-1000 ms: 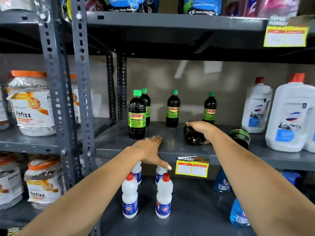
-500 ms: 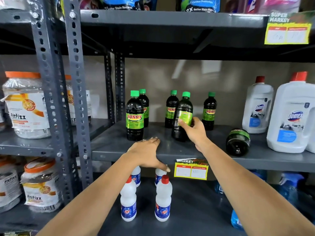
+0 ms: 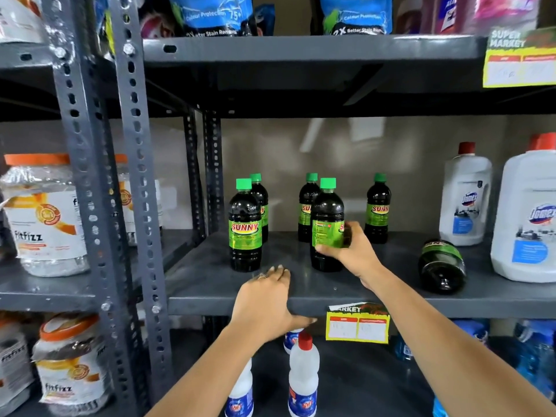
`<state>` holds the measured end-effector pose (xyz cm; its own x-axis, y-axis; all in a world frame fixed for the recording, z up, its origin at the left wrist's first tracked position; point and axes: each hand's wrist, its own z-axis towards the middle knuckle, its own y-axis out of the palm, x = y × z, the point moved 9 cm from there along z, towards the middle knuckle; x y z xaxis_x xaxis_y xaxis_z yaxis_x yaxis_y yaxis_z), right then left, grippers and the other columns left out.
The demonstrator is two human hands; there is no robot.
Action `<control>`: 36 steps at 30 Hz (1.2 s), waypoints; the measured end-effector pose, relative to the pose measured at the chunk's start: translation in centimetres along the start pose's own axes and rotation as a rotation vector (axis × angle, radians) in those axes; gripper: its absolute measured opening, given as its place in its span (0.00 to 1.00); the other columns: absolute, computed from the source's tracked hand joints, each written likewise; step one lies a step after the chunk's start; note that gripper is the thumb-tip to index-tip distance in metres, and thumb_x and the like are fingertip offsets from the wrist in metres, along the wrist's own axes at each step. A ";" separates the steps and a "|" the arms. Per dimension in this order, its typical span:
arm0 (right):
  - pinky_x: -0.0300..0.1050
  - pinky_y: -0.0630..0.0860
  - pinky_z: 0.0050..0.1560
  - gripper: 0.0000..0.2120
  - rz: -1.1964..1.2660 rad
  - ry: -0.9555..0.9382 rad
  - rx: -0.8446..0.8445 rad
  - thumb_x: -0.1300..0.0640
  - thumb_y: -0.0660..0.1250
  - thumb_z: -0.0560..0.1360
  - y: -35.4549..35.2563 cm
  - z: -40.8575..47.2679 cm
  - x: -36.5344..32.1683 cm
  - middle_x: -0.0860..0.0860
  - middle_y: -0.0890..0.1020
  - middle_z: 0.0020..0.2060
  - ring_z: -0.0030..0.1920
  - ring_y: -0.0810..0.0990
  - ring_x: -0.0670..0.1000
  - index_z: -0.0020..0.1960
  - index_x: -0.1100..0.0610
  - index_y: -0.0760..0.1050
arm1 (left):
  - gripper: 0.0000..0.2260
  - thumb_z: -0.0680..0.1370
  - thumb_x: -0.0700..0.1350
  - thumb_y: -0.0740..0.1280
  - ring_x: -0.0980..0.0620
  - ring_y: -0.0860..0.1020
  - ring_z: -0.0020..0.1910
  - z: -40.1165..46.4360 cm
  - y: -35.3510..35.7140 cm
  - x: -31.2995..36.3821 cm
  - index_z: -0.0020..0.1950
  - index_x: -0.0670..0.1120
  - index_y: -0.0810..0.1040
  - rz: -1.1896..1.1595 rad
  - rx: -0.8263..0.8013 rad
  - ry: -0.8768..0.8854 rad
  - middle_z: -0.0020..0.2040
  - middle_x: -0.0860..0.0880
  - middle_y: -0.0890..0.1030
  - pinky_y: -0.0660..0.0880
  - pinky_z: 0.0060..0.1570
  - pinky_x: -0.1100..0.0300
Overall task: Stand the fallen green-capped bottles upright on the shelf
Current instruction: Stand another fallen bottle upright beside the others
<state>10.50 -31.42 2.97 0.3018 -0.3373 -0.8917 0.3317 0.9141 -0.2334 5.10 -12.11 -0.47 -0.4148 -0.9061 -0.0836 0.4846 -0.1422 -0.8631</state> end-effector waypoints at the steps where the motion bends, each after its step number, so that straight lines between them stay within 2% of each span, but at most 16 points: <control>1: 0.41 0.70 0.53 0.32 0.004 -0.004 -0.019 0.60 0.79 0.66 0.1 -0.1 -0.2 0.44 0.78 0.49 0.49 0.77 0.42 0.62 0.52 0.64 | 0.49 0.66 0.76 0.62 0.52 0.59 0.76 0.0 -0.1 0.0 0.78 0.47 0.59 -0.001 0.011 0.002 0.79 0.50 0.60 0.60 0.70 0.57; 2: 0.39 0.70 0.50 0.30 0.031 -0.004 -0.049 0.62 0.78 0.67 0.4 -0.1 -0.2 0.44 0.78 0.49 0.49 0.76 0.42 0.62 0.53 0.64 | 0.49 0.66 0.76 0.62 0.53 0.59 0.76 0.1 -0.1 0.0 0.78 0.47 0.59 0.001 0.019 0.006 0.79 0.50 0.60 0.60 0.70 0.57; 4: 0.37 0.70 0.47 0.26 0.088 0.006 -0.105 0.67 0.72 0.70 0.9 0.1 0.0 0.49 0.80 0.50 0.51 0.78 0.48 0.63 0.57 0.65 | 0.48 0.66 0.76 0.62 0.54 0.59 0.76 0.0 -0.1 0.1 0.78 0.48 0.59 -0.007 0.026 0.011 0.79 0.51 0.60 0.60 0.70 0.58; 6: 0.38 0.71 0.48 0.24 0.085 -0.004 -0.103 0.70 0.68 0.71 0.9 0.1 0.0 0.52 0.81 0.50 0.53 0.78 0.52 0.64 0.58 0.67 | 0.49 0.66 0.76 0.61 0.55 0.58 0.76 -0.1 -0.3 0.1 0.78 0.48 0.59 -0.020 0.041 0.000 0.79 0.51 0.60 0.60 0.70 0.59; 10: 0.43 0.72 0.57 0.32 -0.028 -0.029 -0.081 0.59 0.78 0.67 0.9 0.1 0.1 0.48 0.80 0.53 0.54 0.79 0.49 0.64 0.53 0.65 | 0.49 0.65 0.77 0.62 0.56 0.58 0.76 -0.2 -0.4 0.2 0.78 0.50 0.60 -0.031 0.050 0.003 0.79 0.52 0.59 0.59 0.70 0.60; 16: 0.45 0.71 0.59 0.27 -0.012 -0.011 -0.170 0.63 0.73 0.70 1.7 0.4 0.6 0.51 0.80 0.57 0.60 0.78 0.53 0.64 0.53 0.65 | 0.49 0.64 0.77 0.62 0.57 0.58 0.76 -0.3 -0.6 0.4 0.78 0.50 0.61 -0.053 0.076 -0.004 0.78 0.54 0.60 0.60 0.69 0.61; 21: 0.42 0.71 0.59 0.38 -0.090 -0.056 -0.141 0.54 0.79 0.66 1.5 -0.1 0.0 0.46 0.77 0.55 0.58 0.76 0.48 0.70 0.53 0.62 | 0.50 0.63 0.78 0.61 0.56 0.59 0.76 -0.3 -0.7 0.3 0.77 0.50 0.62 -0.061 0.092 -0.004 0.78 0.53 0.61 0.61 0.69 0.60; 24: 0.43 0.70 0.61 0.36 -0.098 -0.049 -0.168 0.55 0.78 0.67 1.8 -0.1 0.0 0.45 0.77 0.56 0.59 0.76 0.48 0.69 0.52 0.63 | 0.50 0.63 0.78 0.59 0.57 0.59 0.76 -0.4 -0.6 0.4 0.77 0.50 0.62 -0.051 0.097 -0.001 0.78 0.53 0.61 0.61 0.69 0.61; 26: 0.48 0.71 0.64 0.36 -0.118 -0.054 -0.161 0.56 0.78 0.67 1.8 0.1 0.1 0.47 0.77 0.60 0.63 0.76 0.50 0.69 0.51 0.64 | 0.50 0.63 0.78 0.60 0.57 0.59 0.76 -0.3 -0.5 0.4 0.78 0.50 0.61 -0.057 0.095 0.003 0.78 0.53 0.60 0.60 0.69 0.61; 30: 0.48 0.73 0.64 0.40 -0.187 -0.100 -0.114 0.51 0.81 0.64 1.4 -0.3 -0.6 0.48 0.77 0.62 0.60 0.77 0.49 0.69 0.52 0.64 | 0.50 0.65 0.78 0.60 0.57 0.58 0.76 -0.1 -0.5 0.5 0.78 0.49 0.59 -0.042 0.085 0.022 0.79 0.52 0.58 0.59 0.70 0.62; 36: 0.54 0.76 0.61 0.42 -0.327 -0.143 -0.085 0.43 0.80 0.61 1.7 -0.7 -1.4 0.51 0.78 0.64 0.60 0.78 0.51 0.68 0.53 0.65 | 0.50 0.66 0.77 0.60 0.56 0.57 0.76 -0.1 -0.4 0.5 0.78 0.48 0.58 -0.045 0.064 0.039 0.79 0.51 0.58 0.57 0.70 0.62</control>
<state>10.01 -29.26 3.61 0.3163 -0.6373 -0.7028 0.3579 0.7662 -0.5337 4.62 -12.43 -0.22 -0.4661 -0.8823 -0.0655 0.5123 -0.2088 -0.8330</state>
